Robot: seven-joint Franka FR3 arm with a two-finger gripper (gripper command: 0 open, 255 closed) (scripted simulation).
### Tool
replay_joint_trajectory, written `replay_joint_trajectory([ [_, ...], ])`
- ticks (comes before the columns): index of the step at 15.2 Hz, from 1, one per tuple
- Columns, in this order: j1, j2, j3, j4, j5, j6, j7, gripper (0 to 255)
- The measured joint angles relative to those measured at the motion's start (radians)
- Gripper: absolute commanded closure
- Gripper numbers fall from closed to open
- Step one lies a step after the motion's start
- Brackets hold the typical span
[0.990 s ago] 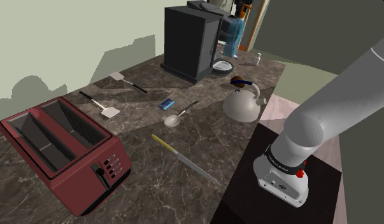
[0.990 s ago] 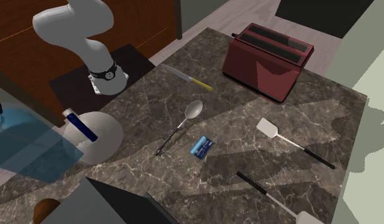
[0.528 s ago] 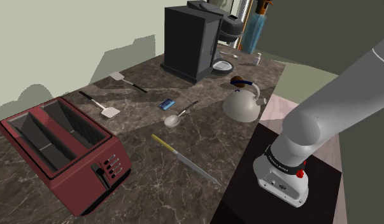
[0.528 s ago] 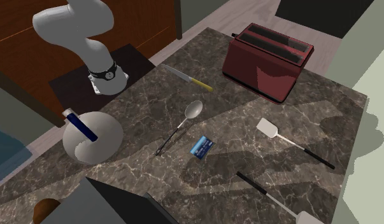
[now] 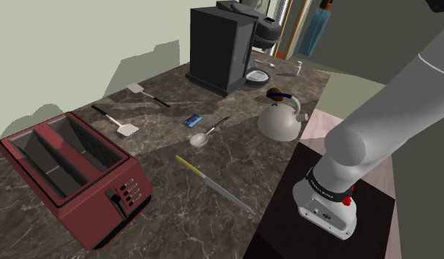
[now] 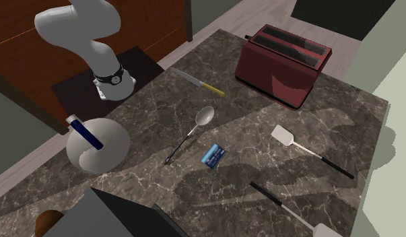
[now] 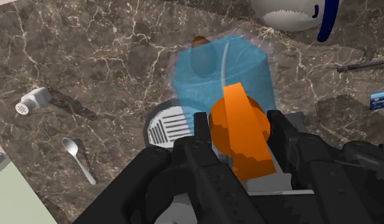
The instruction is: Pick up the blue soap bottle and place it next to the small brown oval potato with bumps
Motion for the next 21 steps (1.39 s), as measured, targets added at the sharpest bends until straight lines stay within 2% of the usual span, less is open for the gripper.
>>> replay_joint_trajectory([
  [4,-0.040,0.042,-0.059,0.051,0.021,-0.013,-0.097,255],
  [21,-0.040,-0.046,-0.046,-0.268,-0.021,0.228,-0.076,255],
])
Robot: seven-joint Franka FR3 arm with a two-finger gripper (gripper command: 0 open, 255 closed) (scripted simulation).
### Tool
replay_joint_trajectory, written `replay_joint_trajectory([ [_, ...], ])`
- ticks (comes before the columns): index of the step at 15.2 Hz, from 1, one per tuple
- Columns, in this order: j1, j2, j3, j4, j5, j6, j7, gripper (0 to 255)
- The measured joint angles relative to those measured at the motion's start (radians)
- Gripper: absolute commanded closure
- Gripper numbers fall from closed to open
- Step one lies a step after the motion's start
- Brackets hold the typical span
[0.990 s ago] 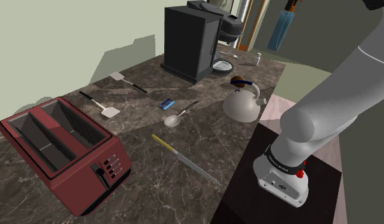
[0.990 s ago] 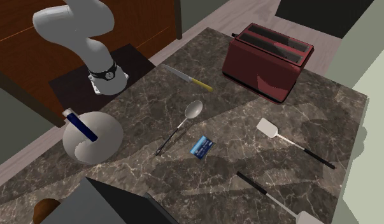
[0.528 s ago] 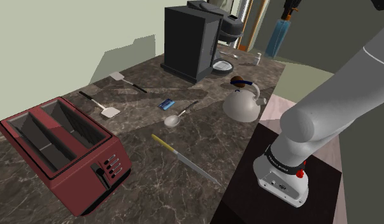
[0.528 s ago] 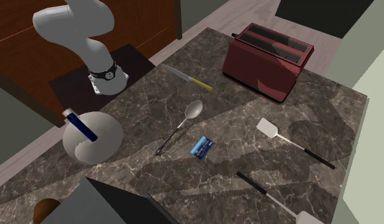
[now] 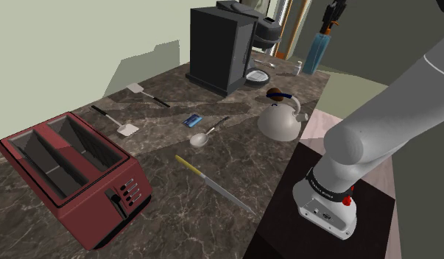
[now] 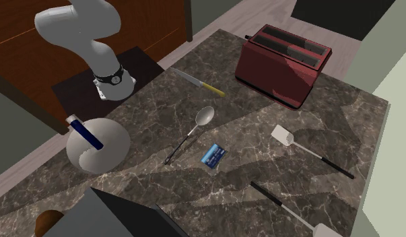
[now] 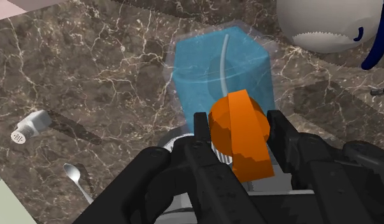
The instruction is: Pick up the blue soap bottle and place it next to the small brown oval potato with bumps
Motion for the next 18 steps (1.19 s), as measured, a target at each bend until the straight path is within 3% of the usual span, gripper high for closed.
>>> replay_joint_trajectory([
  [18,-0.009,-0.012,-0.011,-0.251,-0.010,0.240,-0.002,255],
])
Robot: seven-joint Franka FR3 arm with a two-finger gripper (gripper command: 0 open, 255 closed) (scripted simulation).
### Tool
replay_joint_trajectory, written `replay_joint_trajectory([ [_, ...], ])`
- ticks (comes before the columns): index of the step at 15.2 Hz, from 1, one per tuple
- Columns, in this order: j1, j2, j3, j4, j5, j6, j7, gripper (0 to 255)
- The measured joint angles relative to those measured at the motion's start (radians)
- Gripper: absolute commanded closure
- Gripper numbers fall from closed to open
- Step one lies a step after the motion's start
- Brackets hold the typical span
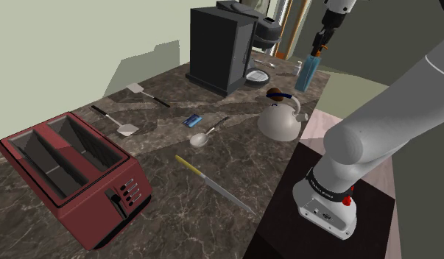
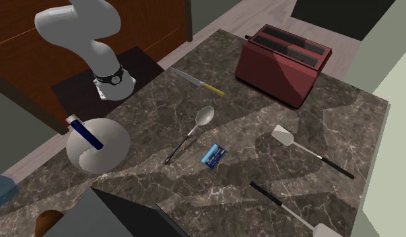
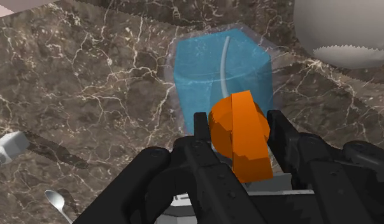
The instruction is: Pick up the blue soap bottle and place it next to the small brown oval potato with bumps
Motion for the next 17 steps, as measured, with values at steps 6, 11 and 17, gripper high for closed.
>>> replay_joint_trajectory([
  [6,0.000,0.019,-0.005,-0.067,0.007,0.084,-0.004,255],
  [11,-0.001,0.040,-0.013,-0.113,0.017,0.149,-0.015,255],
  [17,-0.001,0.068,-0.020,-0.169,0.030,0.230,-0.027,255],
])
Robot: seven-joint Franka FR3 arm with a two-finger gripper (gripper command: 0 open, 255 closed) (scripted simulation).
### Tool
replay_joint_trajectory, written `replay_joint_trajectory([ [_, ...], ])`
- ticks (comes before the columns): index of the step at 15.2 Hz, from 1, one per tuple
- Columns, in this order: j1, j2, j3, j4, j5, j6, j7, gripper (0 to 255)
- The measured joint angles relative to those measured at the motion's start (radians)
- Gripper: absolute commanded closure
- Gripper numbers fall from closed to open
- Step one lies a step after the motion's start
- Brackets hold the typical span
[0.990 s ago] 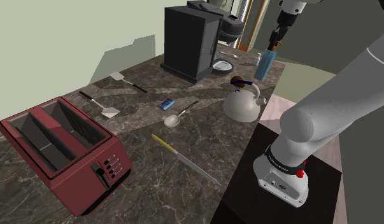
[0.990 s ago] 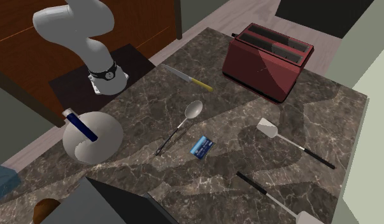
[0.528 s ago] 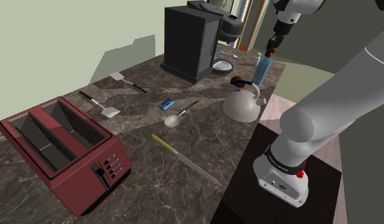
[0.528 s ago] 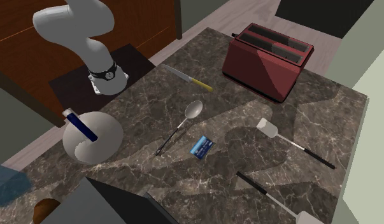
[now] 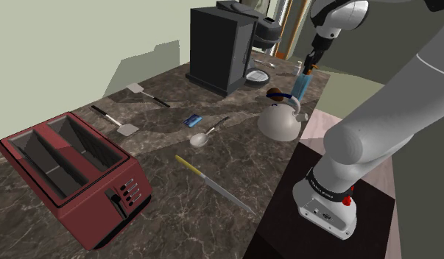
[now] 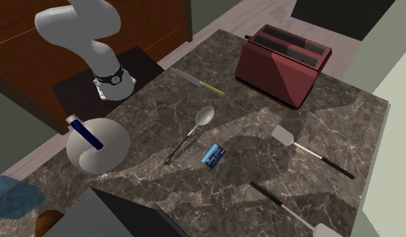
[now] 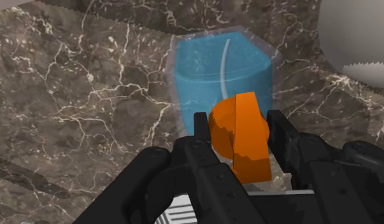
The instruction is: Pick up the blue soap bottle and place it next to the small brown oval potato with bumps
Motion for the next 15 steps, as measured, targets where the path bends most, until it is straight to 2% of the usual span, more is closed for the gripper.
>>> replay_joint_trajectory([
  [8,0.000,0.011,-0.002,-0.016,0.006,0.026,-0.005,255],
  [9,0.000,0.011,-0.002,-0.016,0.006,0.026,-0.005,0],
  [15,0.000,0.011,-0.002,-0.015,0.006,0.026,-0.005,0],
])
